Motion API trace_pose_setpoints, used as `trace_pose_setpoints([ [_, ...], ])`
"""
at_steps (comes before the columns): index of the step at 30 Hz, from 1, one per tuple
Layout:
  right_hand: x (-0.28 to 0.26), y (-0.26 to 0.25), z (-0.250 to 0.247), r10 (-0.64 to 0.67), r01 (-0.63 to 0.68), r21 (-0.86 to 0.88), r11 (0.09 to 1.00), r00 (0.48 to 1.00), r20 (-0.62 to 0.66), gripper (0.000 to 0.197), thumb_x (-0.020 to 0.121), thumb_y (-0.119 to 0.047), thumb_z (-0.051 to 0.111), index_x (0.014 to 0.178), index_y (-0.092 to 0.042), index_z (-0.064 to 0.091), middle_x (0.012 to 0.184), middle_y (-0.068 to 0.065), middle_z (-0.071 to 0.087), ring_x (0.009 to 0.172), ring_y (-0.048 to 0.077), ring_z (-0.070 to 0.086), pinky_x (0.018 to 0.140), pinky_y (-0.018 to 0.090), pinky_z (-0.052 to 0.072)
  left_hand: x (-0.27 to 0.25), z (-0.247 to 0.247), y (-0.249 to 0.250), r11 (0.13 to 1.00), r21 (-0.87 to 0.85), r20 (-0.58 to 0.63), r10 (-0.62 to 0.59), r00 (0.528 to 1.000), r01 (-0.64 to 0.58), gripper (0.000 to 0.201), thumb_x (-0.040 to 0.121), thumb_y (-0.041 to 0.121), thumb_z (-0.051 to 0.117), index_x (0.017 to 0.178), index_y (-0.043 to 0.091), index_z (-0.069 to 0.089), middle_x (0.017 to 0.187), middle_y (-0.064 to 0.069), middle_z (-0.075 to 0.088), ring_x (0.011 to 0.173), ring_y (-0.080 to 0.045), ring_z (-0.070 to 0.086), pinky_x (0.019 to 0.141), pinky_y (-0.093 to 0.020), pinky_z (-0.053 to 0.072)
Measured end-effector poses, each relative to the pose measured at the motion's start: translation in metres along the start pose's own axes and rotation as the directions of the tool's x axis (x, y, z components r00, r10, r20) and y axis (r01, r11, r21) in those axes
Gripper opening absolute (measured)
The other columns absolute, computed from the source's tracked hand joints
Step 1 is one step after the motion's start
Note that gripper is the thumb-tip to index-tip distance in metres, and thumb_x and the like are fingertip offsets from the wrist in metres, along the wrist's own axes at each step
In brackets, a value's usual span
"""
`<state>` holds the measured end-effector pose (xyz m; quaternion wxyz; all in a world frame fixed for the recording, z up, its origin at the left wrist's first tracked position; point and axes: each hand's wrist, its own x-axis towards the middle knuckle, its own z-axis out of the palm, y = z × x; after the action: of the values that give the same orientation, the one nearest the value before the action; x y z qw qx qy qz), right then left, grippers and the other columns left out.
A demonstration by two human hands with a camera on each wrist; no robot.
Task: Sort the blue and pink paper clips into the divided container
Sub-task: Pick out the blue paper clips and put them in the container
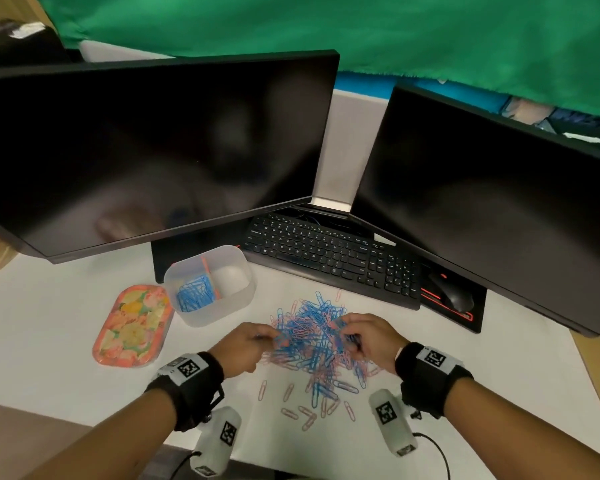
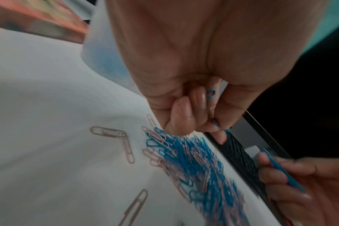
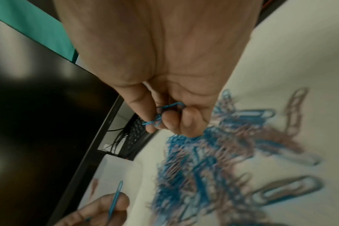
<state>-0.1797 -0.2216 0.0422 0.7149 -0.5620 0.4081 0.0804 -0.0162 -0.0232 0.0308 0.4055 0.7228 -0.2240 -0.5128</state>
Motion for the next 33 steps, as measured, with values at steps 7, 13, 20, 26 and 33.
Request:
trace_pose_setpoints([
  [7, 0.017, -0.042, 0.069, 0.084, -0.118, 0.144, 0.982, 0.971, 0.224, 0.014, 0.085, -0.011, 0.034, 0.079, -0.011, 0.048, 0.064, 0.002, 0.041, 0.052, 0.015, 0.036, 0.047, 0.026, 0.025, -0.019, -0.041, 0.016, 0.821, -0.567, -0.014, -0.085, 0.996, 0.062, 0.014, 0.078, 0.012, 0.036, 0.069, 0.015, 0.045, 0.065, -0.002, 0.040, 0.047, -0.012, 0.022, 0.047, -0.021, 0.017],
  [13, 0.039, -0.080, 0.136, 0.116, -0.130, 0.045, 0.991, 0.964, 0.239, 0.019, 0.095, -0.024, 0.048, 0.080, -0.014, 0.050, 0.063, 0.002, 0.045, 0.048, 0.013, 0.038, 0.042, 0.020, 0.028, -0.018, -0.085, 0.026, 0.769, -0.635, -0.321, -0.174, 0.931, -0.075, 0.029, 0.096, 0.026, 0.037, 0.070, 0.016, 0.047, 0.060, -0.002, 0.045, 0.045, -0.013, 0.031, 0.045, -0.022, 0.022],
  [20, 0.063, -0.119, 0.201, 0.025, -0.013, -0.080, 0.997, 0.990, 0.140, 0.019, 0.094, -0.009, 0.048, 0.077, -0.007, 0.055, 0.067, 0.009, 0.054, 0.057, 0.020, 0.051, 0.057, 0.030, 0.045, -0.002, -0.113, 0.032, 0.818, -0.569, -0.534, -0.287, 0.795, -0.087, 0.017, 0.096, 0.015, 0.044, 0.094, 0.007, 0.059, 0.078, -0.008, 0.058, 0.062, -0.019, 0.054, 0.051, -0.027, 0.049],
  [26, 0.077, -0.129, 0.215, 0.007, 0.003, -0.075, 0.997, 0.992, 0.125, 0.024, 0.094, -0.006, 0.047, 0.071, -0.012, 0.047, 0.066, 0.008, 0.042, 0.057, 0.018, 0.040, 0.058, 0.027, 0.040, -0.004, -0.119, 0.033, 0.885, -0.461, -0.621, -0.265, 0.737, -0.070, 0.023, 0.098, 0.017, 0.043, 0.115, 0.009, 0.056, 0.117, -0.015, 0.055, 0.109, -0.030, 0.054, 0.085, -0.039, 0.051],
  [33, 0.059, -0.116, 0.153, -0.100, 0.105, -0.111, 0.988, 0.994, 0.051, 0.024, 0.096, -0.008, 0.048, 0.116, 0.001, 0.058, 0.096, 0.016, 0.060, 0.084, 0.025, 0.060, 0.082, 0.035, 0.053, 0.000, -0.096, 0.036, 0.975, -0.176, -0.636, -0.006, 0.772, -0.138, 0.017, 0.097, 0.018, 0.050, 0.095, 0.014, 0.066, 0.094, -0.005, 0.063, 0.087, -0.021, 0.060, 0.083, -0.034, 0.054],
])
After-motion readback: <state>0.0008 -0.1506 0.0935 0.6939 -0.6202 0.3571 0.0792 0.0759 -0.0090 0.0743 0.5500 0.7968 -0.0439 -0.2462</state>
